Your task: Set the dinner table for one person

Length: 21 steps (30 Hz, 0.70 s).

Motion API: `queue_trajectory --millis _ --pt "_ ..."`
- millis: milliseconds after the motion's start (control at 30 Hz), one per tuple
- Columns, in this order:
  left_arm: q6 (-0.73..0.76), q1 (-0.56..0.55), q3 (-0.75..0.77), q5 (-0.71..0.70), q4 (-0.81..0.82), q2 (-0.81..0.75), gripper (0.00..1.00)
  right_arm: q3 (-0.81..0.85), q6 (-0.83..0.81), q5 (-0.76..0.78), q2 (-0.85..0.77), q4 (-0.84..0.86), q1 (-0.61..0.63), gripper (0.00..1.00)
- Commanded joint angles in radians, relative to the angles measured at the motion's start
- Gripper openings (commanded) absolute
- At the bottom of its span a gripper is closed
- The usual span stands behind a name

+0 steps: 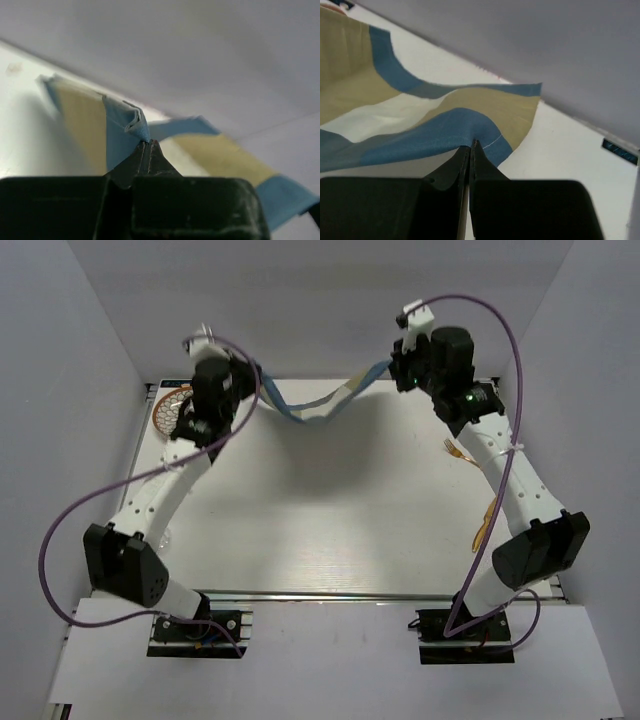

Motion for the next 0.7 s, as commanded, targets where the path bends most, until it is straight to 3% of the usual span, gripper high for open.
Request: queue_trajectory --millis 0,67,100,133,167,200,233,300,333,367,467,567,667 --pt "0.005 -0.006 -0.336 -0.034 0.268 -0.161 0.0 -0.236 0.023 -0.066 -0.069 0.141 -0.022 0.0" --pt "-0.021 -0.016 -0.439 -0.051 0.25 -0.198 0.0 -0.488 0.084 -0.065 -0.154 0.257 -0.028 0.01" --pt "-0.038 -0.017 -0.52 -0.037 0.206 -0.211 0.0 -0.568 0.108 -0.063 -0.188 0.288 -0.028 0.46" --pt "-0.056 -0.017 -0.556 -0.011 0.18 -0.223 0.0 -0.635 0.18 -0.031 -0.246 0.309 -0.03 0.81" --pt "-0.088 -0.017 -0.59 0.01 0.155 -0.238 0.0 -0.692 0.207 -0.008 -0.277 0.331 -0.031 0.89" --pt "-0.104 -0.026 -0.663 0.044 0.118 -0.292 0.06 -0.785 0.234 0.007 -0.308 0.342 -0.028 0.89" --pt "-0.116 -0.035 -0.711 0.062 0.088 -0.33 0.18 -0.826 0.277 0.053 -0.372 0.348 -0.03 0.89" --pt "-0.17 -0.046 -0.858 0.101 0.075 -0.494 0.54 -0.904 0.311 0.049 -0.42 0.356 -0.025 0.89" --pt "-0.199 -0.046 -0.895 0.101 0.057 -0.548 0.97 -0.913 0.334 0.002 -0.429 0.356 -0.02 0.89" --pt "-0.202 -0.046 -0.923 0.098 0.04 -0.627 0.98 -0.914 0.354 -0.02 -0.417 0.339 -0.019 0.89" --pt "-0.189 -0.046 -0.922 0.052 -0.052 -0.651 0.98 -0.907 0.436 -0.065 -0.316 0.334 0.01 0.89" --pt "-0.149 -0.046 -0.781 0.026 -0.133 -0.486 0.98 -0.904 0.532 -0.026 -0.196 0.354 0.045 0.89" --pt "-0.129 -0.046 -0.547 0.009 -0.31 -0.202 0.98 -0.823 0.555 -0.016 -0.043 0.374 0.084 0.89"
